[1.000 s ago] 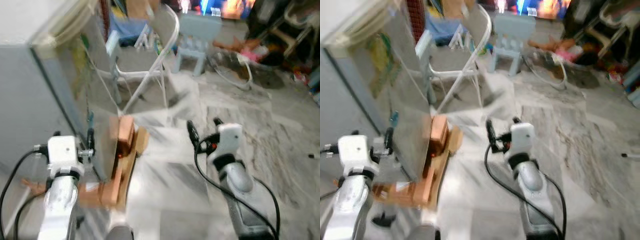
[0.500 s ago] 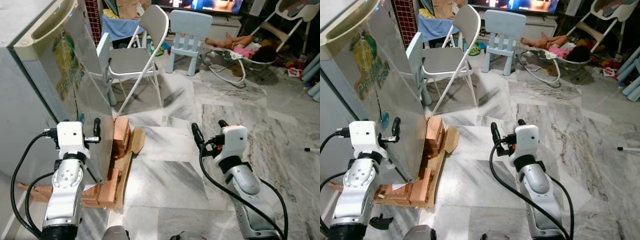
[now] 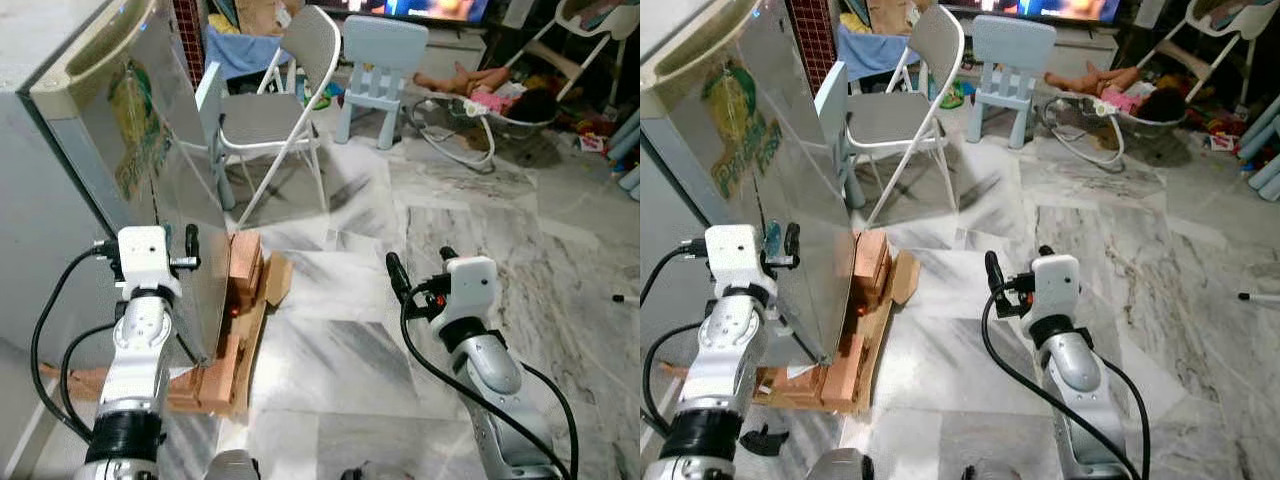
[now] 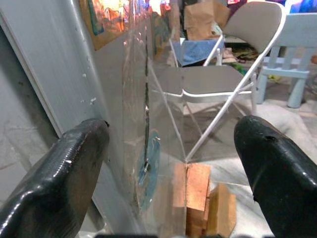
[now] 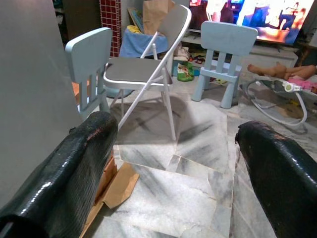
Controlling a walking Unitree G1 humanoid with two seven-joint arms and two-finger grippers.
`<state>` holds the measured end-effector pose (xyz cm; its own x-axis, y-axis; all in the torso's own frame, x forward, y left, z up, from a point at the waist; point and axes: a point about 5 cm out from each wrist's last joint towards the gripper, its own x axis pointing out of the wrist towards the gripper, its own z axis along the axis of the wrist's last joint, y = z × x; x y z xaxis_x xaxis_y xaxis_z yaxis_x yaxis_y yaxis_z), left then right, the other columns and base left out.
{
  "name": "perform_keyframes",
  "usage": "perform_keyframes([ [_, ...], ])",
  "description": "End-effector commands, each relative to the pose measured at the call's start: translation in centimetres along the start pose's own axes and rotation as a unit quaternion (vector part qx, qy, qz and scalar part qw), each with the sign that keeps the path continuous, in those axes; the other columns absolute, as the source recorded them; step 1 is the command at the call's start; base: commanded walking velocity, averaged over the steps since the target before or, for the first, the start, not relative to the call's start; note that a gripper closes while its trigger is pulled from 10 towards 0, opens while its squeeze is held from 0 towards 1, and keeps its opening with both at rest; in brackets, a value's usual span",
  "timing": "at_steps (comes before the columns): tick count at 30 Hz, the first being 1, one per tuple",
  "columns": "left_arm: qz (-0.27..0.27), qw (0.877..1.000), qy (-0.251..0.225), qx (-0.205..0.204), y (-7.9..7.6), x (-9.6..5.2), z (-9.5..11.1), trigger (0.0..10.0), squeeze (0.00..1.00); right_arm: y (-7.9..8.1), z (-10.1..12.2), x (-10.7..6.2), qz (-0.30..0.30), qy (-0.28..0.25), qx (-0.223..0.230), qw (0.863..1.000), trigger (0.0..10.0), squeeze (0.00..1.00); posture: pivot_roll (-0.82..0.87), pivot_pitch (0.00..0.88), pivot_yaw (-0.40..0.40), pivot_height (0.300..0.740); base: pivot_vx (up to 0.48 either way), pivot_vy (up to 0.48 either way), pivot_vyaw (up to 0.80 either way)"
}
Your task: Restocking fridge
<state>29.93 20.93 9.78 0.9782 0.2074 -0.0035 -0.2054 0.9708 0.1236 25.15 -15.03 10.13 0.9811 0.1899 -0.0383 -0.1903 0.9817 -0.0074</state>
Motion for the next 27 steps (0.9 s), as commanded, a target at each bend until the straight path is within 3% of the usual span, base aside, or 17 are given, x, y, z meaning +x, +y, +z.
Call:
perform_keyframes([
  [1,0.026,1.000,-0.003,0.007,0.7,0.7,0.3,10.0,0.00,-0.2,0.7,-0.1,-0.001,-0.011,-0.005,1.000,10.0,0.00,0.07,0.055,-0.056,0.740,0.000,0.000,0.00],
  [8,0.065,0.998,-0.013,0.002,1.3,1.0,0.7,10.0,0.00,-0.3,0.8,-0.2,-0.001,-0.010,-0.008,1.000,10.0,0.00,0.07,0.056,-0.058,0.740,0.000,0.000,0.00],
  [20,0.068,0.998,-0.010,0.007,1.1,-0.8,-0.5,10.0,0.00,-0.1,0.7,-0.2,0.012,-0.009,-0.008,1.000,10.0,0.00,0.08,0.060,-0.065,0.740,0.000,0.000,0.00],
  [27,0.036,0.999,-0.014,0.007,0.7,0.4,-0.1,10.0,0.00,0.3,0.6,0.0,0.016,-0.010,-0.008,1.000,10.0,0.00,0.08,0.049,-0.057,0.740,0.000,0.000,0.00],
])
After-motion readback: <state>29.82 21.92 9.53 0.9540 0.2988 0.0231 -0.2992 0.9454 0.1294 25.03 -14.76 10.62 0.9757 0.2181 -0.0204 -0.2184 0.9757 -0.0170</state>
